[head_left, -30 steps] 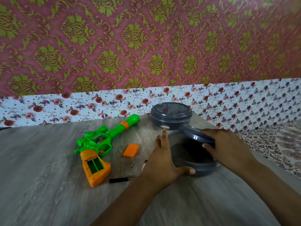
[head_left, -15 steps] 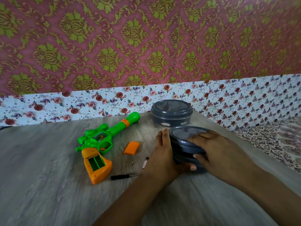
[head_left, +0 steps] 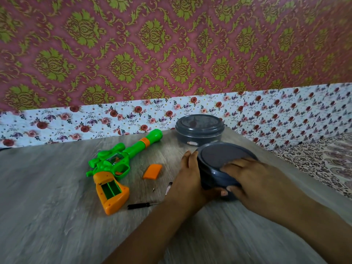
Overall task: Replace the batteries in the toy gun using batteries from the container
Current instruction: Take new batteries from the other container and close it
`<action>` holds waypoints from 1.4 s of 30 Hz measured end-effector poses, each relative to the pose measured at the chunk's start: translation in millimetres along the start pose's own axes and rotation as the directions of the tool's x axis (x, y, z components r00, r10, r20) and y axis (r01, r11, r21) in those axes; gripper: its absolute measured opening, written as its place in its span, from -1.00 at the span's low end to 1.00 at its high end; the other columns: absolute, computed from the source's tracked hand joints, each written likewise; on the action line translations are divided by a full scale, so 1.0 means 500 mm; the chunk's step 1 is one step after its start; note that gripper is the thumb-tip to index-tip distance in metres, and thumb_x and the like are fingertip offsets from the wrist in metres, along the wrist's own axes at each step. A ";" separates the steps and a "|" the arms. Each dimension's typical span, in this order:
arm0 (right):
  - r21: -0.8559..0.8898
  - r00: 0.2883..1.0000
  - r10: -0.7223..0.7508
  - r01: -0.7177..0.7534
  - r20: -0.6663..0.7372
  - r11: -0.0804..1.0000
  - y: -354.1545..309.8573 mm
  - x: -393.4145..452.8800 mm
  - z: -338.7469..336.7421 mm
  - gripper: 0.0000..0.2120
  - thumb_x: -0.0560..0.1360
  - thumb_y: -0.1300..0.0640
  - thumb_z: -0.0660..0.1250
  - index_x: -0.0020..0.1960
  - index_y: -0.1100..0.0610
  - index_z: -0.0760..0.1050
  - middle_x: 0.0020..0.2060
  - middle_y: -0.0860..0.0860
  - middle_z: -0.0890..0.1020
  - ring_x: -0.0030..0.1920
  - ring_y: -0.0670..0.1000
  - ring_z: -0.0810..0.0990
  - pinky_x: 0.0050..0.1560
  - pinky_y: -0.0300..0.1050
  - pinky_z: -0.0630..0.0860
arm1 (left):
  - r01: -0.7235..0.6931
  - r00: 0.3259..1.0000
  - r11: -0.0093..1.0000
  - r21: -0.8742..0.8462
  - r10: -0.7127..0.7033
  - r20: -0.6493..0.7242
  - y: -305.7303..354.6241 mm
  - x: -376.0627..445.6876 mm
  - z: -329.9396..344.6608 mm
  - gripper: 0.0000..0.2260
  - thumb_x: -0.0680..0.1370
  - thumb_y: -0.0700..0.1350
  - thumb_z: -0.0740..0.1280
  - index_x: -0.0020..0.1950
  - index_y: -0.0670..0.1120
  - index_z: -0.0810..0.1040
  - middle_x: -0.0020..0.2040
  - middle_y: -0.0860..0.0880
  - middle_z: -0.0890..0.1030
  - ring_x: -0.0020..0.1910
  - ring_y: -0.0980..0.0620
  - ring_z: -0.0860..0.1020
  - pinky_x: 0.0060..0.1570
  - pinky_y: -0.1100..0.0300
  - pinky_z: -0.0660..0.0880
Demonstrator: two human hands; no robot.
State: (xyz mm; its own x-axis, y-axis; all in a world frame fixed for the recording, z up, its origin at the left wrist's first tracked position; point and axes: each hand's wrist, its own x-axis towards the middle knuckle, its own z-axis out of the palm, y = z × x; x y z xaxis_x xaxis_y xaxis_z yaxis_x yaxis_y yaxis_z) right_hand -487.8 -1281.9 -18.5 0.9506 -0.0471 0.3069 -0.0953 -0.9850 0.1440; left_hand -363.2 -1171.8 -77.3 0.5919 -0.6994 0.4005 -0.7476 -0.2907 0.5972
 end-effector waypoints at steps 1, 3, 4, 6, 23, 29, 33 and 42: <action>0.059 0.998 0.014 -0.018 0.065 0.998 0.008 -0.002 -0.002 -0.51 0.48 -0.09 0.25 0.38 -0.08 0.25 0.33 -0.12 0.38 0.31 -0.09 0.35 0.24 -0.18 0.41 | -0.017 1.000 0.999 0.034 0.017 -0.005 -0.002 0.001 0.002 0.01 0.25 0.13 0.54 0.53 -0.06 0.04 0.46 -0.02 0.18 0.36 0.23 0.12 0.14 0.70 -0.03; 0.126 0.987 0.030 -0.050 0.156 0.991 0.030 0.001 0.003 -0.30 0.42 -0.19 0.30 0.46 -0.12 0.07 0.45 -0.14 0.19 0.43 -0.09 0.17 0.38 -0.16 0.25 | -0.038 0.999 0.996 0.081 0.037 0.012 0.004 -0.001 -0.001 0.02 0.29 0.21 0.49 0.55 -0.04 -0.04 0.52 -0.03 0.10 0.47 0.16 0.01 0.32 0.48 0.00; 0.126 0.980 0.033 -0.058 0.197 0.990 0.043 0.004 0.010 -0.17 0.37 -0.23 0.34 0.48 -0.11 -0.04 0.49 -0.12 0.08 0.48 -0.07 0.06 0.44 -0.14 0.15 | -0.042 0.999 0.994 0.099 0.038 0.035 0.008 -0.002 -0.005 0.03 0.31 0.22 0.47 0.55 -0.03 -0.10 0.55 -0.04 0.01 0.51 0.11 -0.06 0.40 0.34 0.01; 0.090 0.953 0.051 -0.082 0.298 0.993 0.063 0.010 0.021 0.02 0.30 -0.30 0.36 0.49 -0.09 -0.22 0.52 -0.10 -0.12 0.51 -0.04 -0.13 0.50 -0.08 -0.05 | -0.063 0.993 0.978 0.197 0.041 0.111 0.013 -0.002 -0.013 -0.01 0.38 0.20 0.43 0.55 -0.01 -0.17 0.57 0.00 -0.16 0.54 0.06 -0.14 0.48 0.16 -0.01; 0.408 0.972 0.026 -0.122 0.234 0.905 0.120 0.059 -0.007 -0.50 0.36 -0.28 0.27 0.19 -0.03 0.52 0.08 -0.08 0.62 0.02 -0.15 0.57 0.03 -0.19 0.46 | -0.130 0.953 0.833 0.538 -0.044 0.299 0.072 0.046 -0.061 -0.36 0.41 0.37 0.23 0.32 -0.04 0.38 0.29 -0.05 0.44 0.27 -0.05 0.40 0.25 0.03 0.39; 0.336 0.939 0.341 -0.308 -0.043 0.890 0.166 0.138 0.068 -0.80 0.54 0.10 0.21 0.06 0.11 0.57 0.00 0.09 0.66 -0.08 0.03 0.58 0.02 -0.10 0.48 | -0.081 0.955 0.908 0.411 -0.047 0.293 0.077 0.107 -0.061 -0.51 0.52 0.24 0.21 0.30 -0.06 0.43 0.20 -0.08 0.51 0.17 -0.06 0.47 0.14 0.01 0.47; 0.329 0.899 0.415 -0.437 0.138 0.837 0.164 0.166 0.101 -0.69 0.59 0.02 0.08 0.10 0.20 0.47 0.07 0.20 0.58 -0.02 0.13 0.53 -0.03 -0.06 0.44 | 0.117 0.973 0.942 0.315 -0.172 0.154 0.053 0.153 -0.015 -0.52 0.59 0.10 0.18 0.41 -0.16 0.30 0.37 -0.19 0.39 0.33 -0.16 0.38 0.28 -0.03 0.38; 0.242 0.811 0.475 -0.565 0.342 0.789 0.188 0.194 0.116 -0.48 0.61 -0.10 -0.10 0.27 0.26 0.36 0.23 0.25 0.47 0.15 0.16 0.49 0.12 -0.03 0.38 | 0.452 0.891 0.889 0.072 -0.454 0.020 -0.003 0.210 0.020 -0.55 0.58 0.12 0.14 0.21 -0.22 0.51 0.21 -0.22 0.56 0.17 -0.19 0.51 0.08 0.07 0.42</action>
State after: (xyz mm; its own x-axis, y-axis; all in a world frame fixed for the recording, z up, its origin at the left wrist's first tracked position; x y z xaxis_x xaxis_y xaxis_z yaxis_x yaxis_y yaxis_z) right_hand -387.5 -1388.5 -30.0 0.8264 -0.5631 -0.0043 -0.5404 -0.7909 -0.2873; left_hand -303.1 -1251.4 -43.3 0.8609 -0.5037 0.0715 -0.4186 -0.6215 0.6622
